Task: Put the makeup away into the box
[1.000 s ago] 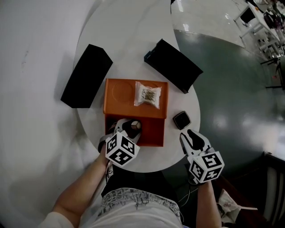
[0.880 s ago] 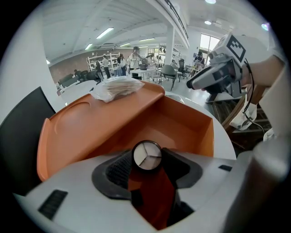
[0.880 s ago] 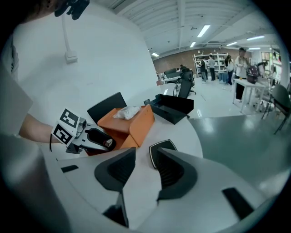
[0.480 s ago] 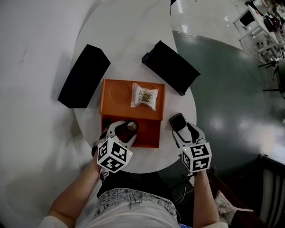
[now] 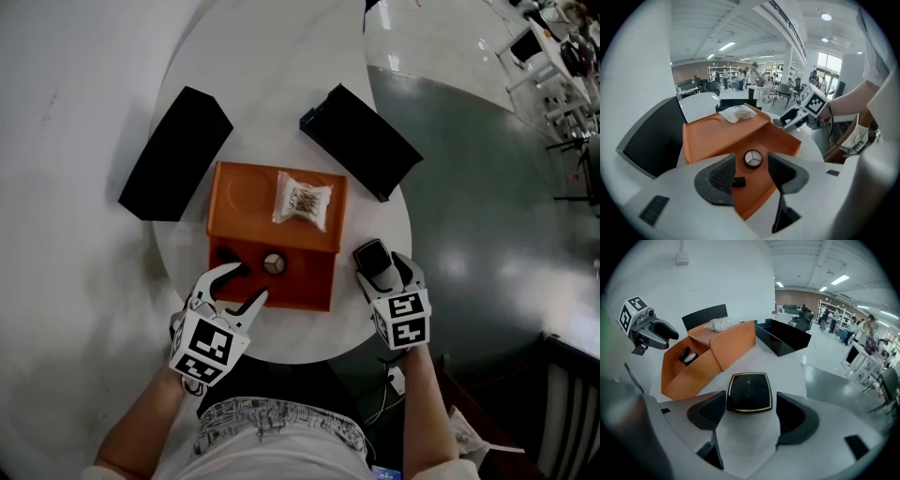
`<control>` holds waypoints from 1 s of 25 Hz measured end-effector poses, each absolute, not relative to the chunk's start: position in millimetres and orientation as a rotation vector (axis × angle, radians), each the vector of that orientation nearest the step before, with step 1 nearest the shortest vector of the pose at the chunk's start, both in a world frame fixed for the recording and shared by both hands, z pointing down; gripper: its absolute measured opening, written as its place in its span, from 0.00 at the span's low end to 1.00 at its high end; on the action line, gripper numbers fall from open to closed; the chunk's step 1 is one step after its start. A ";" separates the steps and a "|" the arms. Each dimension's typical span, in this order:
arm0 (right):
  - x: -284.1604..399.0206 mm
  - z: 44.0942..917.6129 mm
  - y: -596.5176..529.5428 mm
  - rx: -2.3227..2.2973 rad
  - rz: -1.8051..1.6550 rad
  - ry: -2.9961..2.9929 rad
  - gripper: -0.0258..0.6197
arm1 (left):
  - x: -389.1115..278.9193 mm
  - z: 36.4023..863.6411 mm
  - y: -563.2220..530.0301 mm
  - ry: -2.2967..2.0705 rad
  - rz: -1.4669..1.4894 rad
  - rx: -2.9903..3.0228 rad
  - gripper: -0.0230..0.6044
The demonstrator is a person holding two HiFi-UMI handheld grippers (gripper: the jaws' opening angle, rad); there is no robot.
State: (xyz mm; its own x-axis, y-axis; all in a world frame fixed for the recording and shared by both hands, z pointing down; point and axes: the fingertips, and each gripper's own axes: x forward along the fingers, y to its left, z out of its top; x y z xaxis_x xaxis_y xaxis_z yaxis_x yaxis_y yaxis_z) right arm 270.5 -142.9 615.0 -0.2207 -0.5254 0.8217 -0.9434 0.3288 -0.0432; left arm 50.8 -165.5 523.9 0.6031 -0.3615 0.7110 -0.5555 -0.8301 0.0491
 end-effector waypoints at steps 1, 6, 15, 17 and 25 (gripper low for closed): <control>269.8 616.2 -143.9 1.293 0.725 -1.870 0.59 | 49.5 521.4 -165.2 -0.760 1.044 2.566 0.42; 268.3 617.7 -145.4 1.282 0.704 -1.879 0.57 | 45.7 511.1 -164.7 -0.803 1.008 2.563 0.42; 268.5 614.6 -142.5 1.321 0.765 -1.891 0.54 | 38.7 504.8 -160.6 -0.820 0.968 2.569 0.42; 268.5 608.9 -140.2 1.338 0.777 -1.894 0.54 | 36.3 503.7 -159.5 -0.817 0.959 2.572 0.42; 245.0 560.5 -128.1 1.363 0.769 -1.949 0.54 | 25.6 495.6 -159.1 -0.798 0.909 2.600 0.42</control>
State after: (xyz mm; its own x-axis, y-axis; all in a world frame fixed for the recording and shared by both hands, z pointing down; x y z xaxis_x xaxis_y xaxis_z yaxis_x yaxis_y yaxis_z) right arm 245.0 -128.1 560.5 -0.2651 -0.5818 0.7689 -0.9500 0.2939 -0.1052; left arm 25.6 -159.1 495.6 0.6508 -0.4092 0.6395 -0.5811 -0.8106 0.0726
